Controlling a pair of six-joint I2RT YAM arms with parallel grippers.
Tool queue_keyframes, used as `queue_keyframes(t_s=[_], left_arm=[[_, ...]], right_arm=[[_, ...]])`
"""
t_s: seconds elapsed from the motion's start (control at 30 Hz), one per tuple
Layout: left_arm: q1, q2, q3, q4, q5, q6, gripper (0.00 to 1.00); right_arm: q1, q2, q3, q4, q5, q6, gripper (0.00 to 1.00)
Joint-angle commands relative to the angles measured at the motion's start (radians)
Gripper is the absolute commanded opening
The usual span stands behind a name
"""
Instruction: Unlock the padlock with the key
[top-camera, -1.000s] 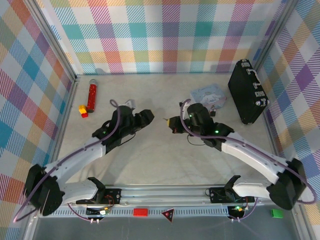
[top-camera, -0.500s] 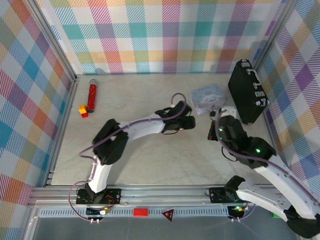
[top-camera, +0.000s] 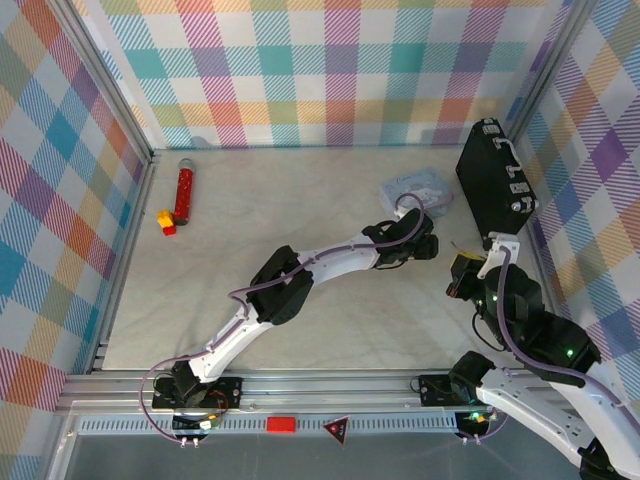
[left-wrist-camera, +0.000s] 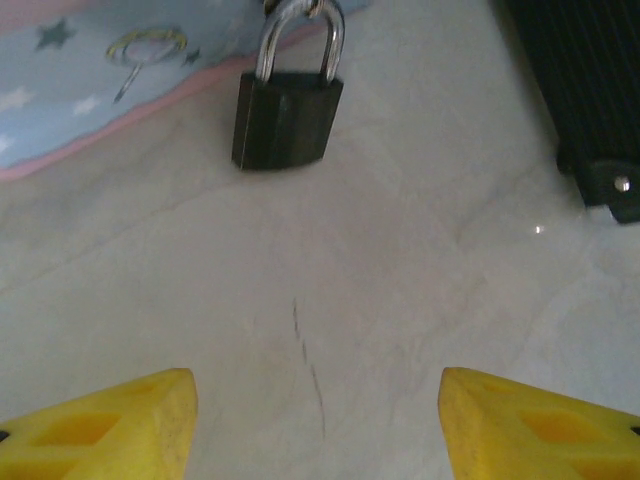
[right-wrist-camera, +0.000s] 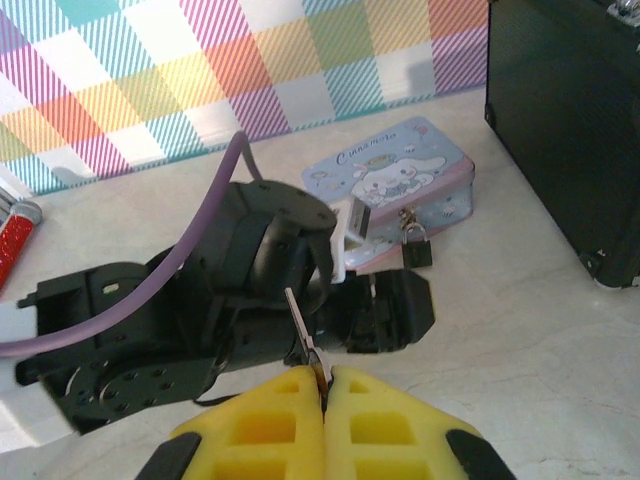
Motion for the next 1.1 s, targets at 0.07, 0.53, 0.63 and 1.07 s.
queue_keyframes(t_s=[0.07, 0.53, 0.63, 1.07], left_arm=[[-0.006, 0.109, 0.17, 0.003, -0.124, 0.026, 0.64], [-0.014, 0.323, 0.432, 0.001, -0.337, 0.026, 0.6], [-0.012, 0.357, 0.456, 0.025, -0.342, 0.016, 0.61], [-0.001, 0.418, 0.488, 0.072, -0.324, -0.057, 0.37]], right_arm=[[-0.002, -0.026, -0.02, 0.008, -0.027, 0.009, 0.0], [-0.002, -0.057, -0.076, 0.006, -0.089, 0.068, 0.0], [-0.002, -0.057, -0.086, 0.017, -0.101, 0.075, 0.0], [-0.003, -0.073, -0.104, 0.015, -0.127, 0.102, 0.0]])
